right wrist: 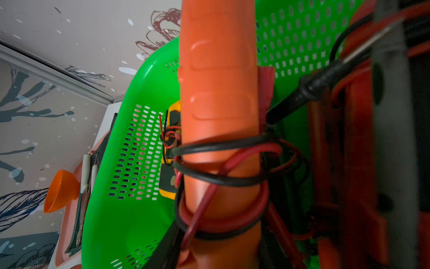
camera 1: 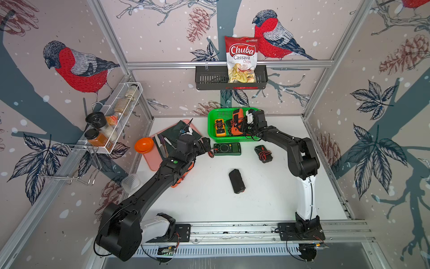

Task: Put the multimeter into the basket
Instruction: Place the multimeter in the basket.

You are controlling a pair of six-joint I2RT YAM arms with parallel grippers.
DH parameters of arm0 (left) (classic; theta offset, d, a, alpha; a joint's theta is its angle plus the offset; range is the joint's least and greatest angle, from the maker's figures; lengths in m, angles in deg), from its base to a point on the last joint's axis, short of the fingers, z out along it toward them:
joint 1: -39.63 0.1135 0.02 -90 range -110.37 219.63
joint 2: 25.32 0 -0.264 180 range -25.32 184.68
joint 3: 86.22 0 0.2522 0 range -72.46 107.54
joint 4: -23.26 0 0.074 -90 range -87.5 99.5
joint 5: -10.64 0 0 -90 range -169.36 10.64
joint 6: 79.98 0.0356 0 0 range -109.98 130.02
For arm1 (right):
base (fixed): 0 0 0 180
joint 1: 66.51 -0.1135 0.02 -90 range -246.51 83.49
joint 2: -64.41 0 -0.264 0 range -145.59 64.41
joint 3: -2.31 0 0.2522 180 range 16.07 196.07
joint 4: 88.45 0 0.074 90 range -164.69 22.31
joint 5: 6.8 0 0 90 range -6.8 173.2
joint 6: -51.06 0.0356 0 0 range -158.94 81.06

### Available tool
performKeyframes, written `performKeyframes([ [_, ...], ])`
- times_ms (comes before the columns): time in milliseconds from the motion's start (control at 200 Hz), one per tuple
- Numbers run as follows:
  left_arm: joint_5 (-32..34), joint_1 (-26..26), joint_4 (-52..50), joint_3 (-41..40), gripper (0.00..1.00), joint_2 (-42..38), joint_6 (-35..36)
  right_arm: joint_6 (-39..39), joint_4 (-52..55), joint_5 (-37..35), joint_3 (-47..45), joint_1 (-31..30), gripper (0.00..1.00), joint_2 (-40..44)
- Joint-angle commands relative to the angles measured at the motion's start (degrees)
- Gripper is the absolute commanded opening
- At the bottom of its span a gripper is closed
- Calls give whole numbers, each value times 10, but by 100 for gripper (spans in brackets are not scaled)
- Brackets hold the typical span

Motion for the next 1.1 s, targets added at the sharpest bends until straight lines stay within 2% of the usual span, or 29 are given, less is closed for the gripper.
performKeyframes([
  [0, -5, 3, 22, 1, 98, 2, -2, -19, 12, -17, 24, 0, 13, -12],
  [380, -9, 7, 22, 5, 98, 7, -5, -46, 53, -110, 41, -10, 48, -10],
  [650, -14, 10, 23, 7, 98, 10, -7, -69, 83, -179, 57, -25, 57, -6],
  [795, -16, 11, 22, 8, 98, 10, -8, -81, 95, -214, 67, -34, 56, -3],
  [981, -19, 12, 22, 6, 98, 12, -8, -84, 123, -301, 72, -45, 55, 9],
  [1096, -20, 12, 22, 5, 98, 14, -9, -91, 120, -320, 64, -48, 55, 20],
])
